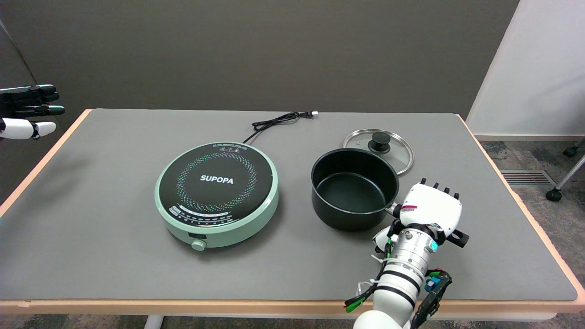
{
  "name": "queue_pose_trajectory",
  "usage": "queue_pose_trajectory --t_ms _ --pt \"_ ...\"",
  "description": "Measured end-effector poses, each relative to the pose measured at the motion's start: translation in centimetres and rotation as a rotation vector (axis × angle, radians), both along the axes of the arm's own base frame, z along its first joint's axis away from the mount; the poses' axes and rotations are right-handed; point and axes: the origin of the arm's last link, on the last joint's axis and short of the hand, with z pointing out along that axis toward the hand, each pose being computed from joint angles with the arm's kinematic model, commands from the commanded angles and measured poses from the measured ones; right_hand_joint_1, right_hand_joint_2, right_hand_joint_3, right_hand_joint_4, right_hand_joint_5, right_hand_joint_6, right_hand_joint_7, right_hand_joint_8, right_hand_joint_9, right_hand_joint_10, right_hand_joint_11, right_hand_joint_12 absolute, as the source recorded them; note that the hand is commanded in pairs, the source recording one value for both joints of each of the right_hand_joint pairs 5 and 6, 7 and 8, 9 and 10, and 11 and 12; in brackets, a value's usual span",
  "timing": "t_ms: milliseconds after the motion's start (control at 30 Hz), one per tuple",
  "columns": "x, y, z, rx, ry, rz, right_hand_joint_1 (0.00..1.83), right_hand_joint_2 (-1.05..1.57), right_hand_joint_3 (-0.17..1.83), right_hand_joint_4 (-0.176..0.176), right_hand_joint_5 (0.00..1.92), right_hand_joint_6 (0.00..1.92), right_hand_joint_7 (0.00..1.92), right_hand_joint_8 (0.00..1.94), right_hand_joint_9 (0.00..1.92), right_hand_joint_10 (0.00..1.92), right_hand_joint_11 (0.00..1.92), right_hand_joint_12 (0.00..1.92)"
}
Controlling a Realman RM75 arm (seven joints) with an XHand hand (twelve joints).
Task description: Pick up the pot.
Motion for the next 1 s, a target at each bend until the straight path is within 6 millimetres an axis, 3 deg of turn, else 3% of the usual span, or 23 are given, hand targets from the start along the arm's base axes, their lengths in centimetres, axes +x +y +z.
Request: queue_pose_trajectory --t_ms 833,867,1000 --pt "-0.53 0.74 -0.57 -0.026 -0.031 -0.03 1.16 -0.32 1.83 0.022 1.0 1.0 1.0 1.0 1.0 1.0 1.0 1.0" --pt "-0.55 0.76 -0.57 -0.027 -0.032 -0.031 1.17 -0.26 1.8 0.011 1.05 1.05 1.05 1.05 1.05 1.05 1.05 1.05" --pt "-0.62 0.79 -0.59 -0.029 -0.036 -0.034 1.22 -0.02 1.37 -0.034 1.25 1.25 1.25 1.25 1.25 1.25 1.25 1.25"
